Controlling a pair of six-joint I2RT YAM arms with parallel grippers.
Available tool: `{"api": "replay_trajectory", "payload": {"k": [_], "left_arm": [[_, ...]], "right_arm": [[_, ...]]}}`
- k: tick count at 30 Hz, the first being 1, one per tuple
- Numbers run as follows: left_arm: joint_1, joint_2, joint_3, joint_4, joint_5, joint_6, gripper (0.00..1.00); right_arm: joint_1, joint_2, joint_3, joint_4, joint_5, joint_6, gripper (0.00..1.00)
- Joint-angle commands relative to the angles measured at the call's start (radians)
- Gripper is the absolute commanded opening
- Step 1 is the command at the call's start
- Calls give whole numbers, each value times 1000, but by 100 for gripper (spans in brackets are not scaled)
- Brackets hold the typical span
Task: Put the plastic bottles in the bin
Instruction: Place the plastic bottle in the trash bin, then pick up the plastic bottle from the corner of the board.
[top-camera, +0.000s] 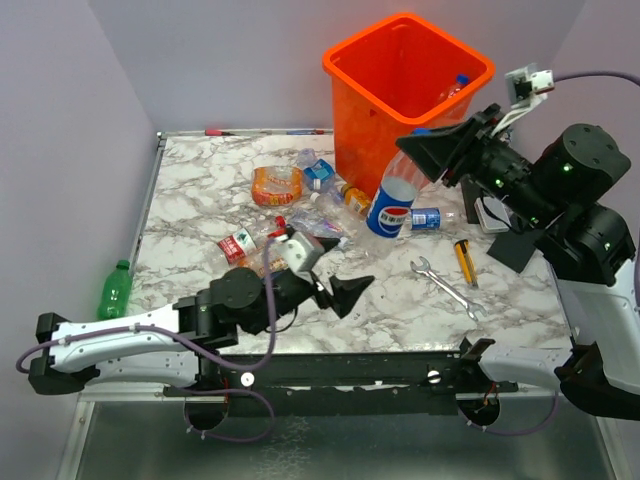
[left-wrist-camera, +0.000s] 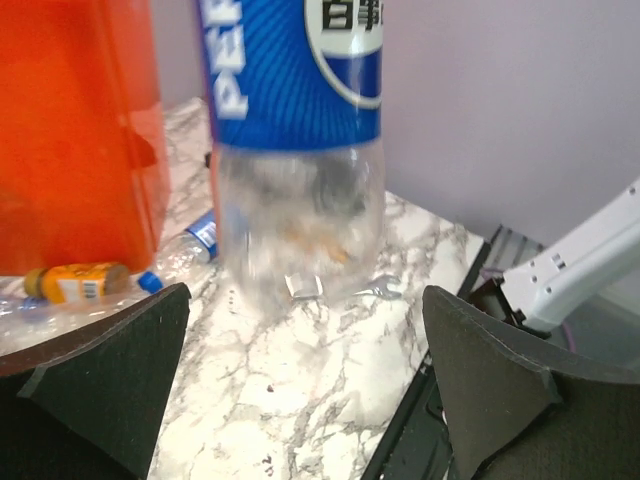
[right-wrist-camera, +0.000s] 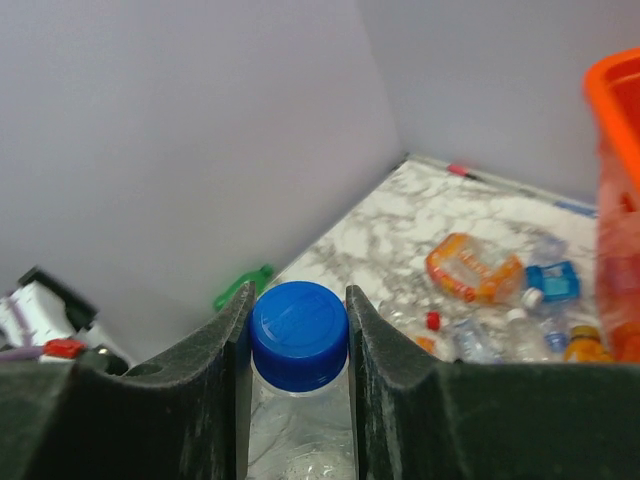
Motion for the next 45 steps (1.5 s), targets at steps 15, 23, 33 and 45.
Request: {"api": "replay_trajectory", "payload": {"k": [15, 23, 33, 45], "left_arm": [[-3, -577, -299, -290, -600, -192, 99], [-3, -616, -405, -294, -596, -235, 99], [-3, -655, -448, -310, -647, -263, 99], [-4, -488, -221, -659, -1008, -438, 99]], "right_arm": [[-112, 314, 118, 963, 718, -617, 1], [-315, 573, 286, 868, 707, -468, 1], [-418, 705, 387, 543, 492, -213, 88], [-337, 269, 26, 549, 156, 17, 100]]}}
